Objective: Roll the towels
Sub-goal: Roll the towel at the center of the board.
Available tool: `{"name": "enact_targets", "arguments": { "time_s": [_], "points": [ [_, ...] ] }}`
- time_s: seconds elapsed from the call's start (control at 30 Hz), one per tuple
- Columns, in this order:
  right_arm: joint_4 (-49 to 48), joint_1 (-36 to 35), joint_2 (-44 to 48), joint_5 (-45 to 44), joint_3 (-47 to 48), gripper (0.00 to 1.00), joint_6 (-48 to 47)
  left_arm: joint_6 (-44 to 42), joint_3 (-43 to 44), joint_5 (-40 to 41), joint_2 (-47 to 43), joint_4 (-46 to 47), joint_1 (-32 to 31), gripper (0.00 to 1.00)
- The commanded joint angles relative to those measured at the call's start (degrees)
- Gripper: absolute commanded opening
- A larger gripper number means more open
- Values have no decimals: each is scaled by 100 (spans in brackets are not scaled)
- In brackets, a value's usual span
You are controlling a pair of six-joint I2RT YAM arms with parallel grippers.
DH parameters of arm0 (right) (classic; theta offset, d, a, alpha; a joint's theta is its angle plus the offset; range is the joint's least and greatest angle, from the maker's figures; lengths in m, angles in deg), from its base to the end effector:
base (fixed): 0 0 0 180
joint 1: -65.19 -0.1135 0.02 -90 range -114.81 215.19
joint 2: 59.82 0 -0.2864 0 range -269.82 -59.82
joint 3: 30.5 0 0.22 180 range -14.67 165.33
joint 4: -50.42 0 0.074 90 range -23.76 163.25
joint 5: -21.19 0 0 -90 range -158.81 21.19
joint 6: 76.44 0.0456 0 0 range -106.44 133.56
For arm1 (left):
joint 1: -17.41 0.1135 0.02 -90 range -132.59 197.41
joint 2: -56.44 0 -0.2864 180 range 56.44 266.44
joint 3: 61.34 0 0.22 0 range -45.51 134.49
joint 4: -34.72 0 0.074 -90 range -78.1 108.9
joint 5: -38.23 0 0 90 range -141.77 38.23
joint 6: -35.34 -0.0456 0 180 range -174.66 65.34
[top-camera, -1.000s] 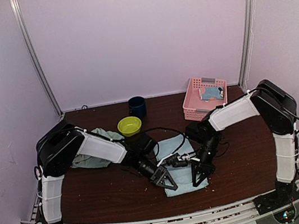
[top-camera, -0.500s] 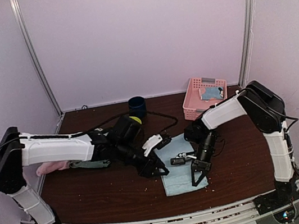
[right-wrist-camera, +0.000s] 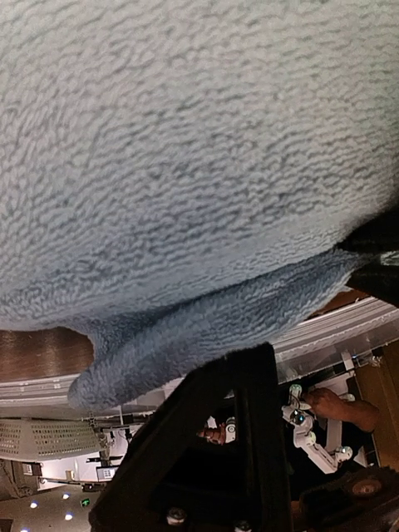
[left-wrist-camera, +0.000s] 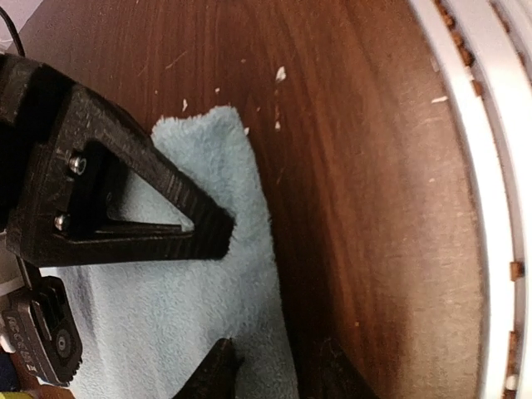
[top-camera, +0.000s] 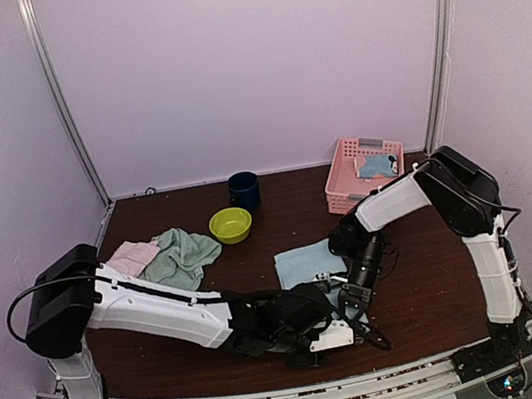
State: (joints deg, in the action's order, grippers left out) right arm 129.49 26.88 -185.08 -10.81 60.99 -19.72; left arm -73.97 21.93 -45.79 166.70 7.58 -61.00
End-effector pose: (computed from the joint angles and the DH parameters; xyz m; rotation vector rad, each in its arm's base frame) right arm 0.2351 0.2350 0.1346 1.1879 -2.1077 -1.3102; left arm 0.0820 -0.3763 0.1856 1.8788 1.6981 -0.2891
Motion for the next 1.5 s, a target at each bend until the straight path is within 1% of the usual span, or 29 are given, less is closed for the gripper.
{"name": "enact_targets", "arguments": {
  "time_s": [0.0,0.1,0.27,0.47,0.6,0.67,0.83,0.93,1.07,1.23,1.4,1.47],
  "points": [
    [-746,-86,-678,-1520,-196,0,-142,-352,334,614,224,70,54,38],
    [-782,-85,-676,-1562,-214,0,-140,-366,336,712,350,153,46,40],
    [-761,-84,-717,-1580,-218,0,-176,-473,326,955,590,129,12,40],
    [-597,-80,-721,-1455,-121,0,-278,-486,301,842,702,-73,1,29],
    [-481,-73,-606,-1321,-83,1,-358,-429,354,467,724,-268,1,23],
    [-394,-43,-442,-1303,-54,5,-427,-357,440,232,780,-441,5,18],
    [-8,110,343,-1204,100,22,-697,-165,496,-237,781,-677,1,11],
    [164,285,904,-1255,285,28,-673,-88,588,-533,766,-818,17,10],
    [186,545,1455,-1400,503,29,-529,52,768,-993,851,-958,98,9],
    [-214,808,2079,-1722,533,30,-45,305,1072,-1718,1013,-1358,373,9],
    [-501,1070,2685,-2171,560,29,374,667,1028,-2607,1088,-1293,651,8],
    [-587,1296,2928,-2332,689,29,618,841,970,-3007,1133,-1232,785,8]
  ]
}}
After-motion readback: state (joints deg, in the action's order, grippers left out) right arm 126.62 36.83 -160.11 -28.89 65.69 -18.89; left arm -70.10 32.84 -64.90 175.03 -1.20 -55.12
